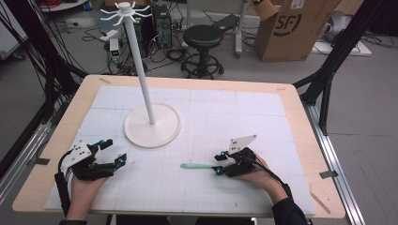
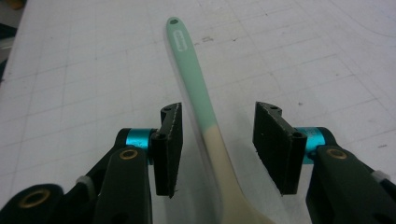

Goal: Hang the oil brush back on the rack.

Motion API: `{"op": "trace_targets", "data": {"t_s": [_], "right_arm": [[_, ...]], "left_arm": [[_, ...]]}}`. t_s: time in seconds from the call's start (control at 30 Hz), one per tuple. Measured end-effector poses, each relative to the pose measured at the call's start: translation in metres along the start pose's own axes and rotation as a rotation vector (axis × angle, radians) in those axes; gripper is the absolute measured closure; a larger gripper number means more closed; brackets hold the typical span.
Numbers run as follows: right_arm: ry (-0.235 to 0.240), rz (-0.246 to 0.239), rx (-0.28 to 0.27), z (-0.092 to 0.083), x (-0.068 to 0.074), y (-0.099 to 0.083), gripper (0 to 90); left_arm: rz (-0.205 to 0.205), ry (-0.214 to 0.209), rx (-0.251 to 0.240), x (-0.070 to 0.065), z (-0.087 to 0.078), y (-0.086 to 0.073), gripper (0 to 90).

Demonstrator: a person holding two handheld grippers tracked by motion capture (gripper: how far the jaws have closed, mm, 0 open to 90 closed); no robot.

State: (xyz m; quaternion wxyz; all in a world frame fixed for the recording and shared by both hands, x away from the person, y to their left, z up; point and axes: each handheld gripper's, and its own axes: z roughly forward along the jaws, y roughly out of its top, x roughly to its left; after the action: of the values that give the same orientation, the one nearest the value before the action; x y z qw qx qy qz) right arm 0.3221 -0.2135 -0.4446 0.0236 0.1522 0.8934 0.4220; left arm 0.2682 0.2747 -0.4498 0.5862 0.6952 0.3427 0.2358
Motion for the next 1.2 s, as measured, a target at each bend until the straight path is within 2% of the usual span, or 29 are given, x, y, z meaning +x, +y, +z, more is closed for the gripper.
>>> {"op": "trace_targets", "data": {"t_s": [0.1, 0.3, 0.37, 0.53, 0.7, 0.9, 1.2], "right_arm": [[-0.014, -0.018, 0.027, 0.0025, 0.0005, -0.0011, 58.1], [-0.041, -0.050, 0.036, 0.0029, 0.0023, -0.0005, 67.3], [-0.039, -0.069, 0.040, 0.0029, 0.0039, -0.0002, 71.6], [-0.017, -0.055, 0.042, 0.0026, 0.0037, -0.0006, 78.9], [-0.018, -0.050, 0.042, 0.0026, 0.0030, -0.0002, 80.3], [-0.026, -0.011, 0.043, 0.0023, 0.0035, 0.0005, 82.7], [-0.045, -0.010, 0.051, 0.0026, 0.0066, 0.0013, 82.6]], "left_arm": [[-0.002, 0.001, 0.001, 0.0001, 0.0001, 0.0000, 17.7], [-0.001, 0.004, 0.002, 0.0000, 0.0001, 0.0000, 17.8], [-0.001, 0.004, 0.003, 0.0000, 0.0001, 0.0000, 17.9], [0.003, 0.002, 0.002, -0.0005, 0.0003, 0.0000, 17.9], [0.004, 0.002, 0.002, -0.0006, 0.0002, 0.0000, 17.9], [0.003, 0.002, 0.002, -0.0006, 0.0003, 0.0000, 17.9], [0.003, 0.004, 0.003, -0.0009, 0.0004, 0.0000, 18.2]]}}
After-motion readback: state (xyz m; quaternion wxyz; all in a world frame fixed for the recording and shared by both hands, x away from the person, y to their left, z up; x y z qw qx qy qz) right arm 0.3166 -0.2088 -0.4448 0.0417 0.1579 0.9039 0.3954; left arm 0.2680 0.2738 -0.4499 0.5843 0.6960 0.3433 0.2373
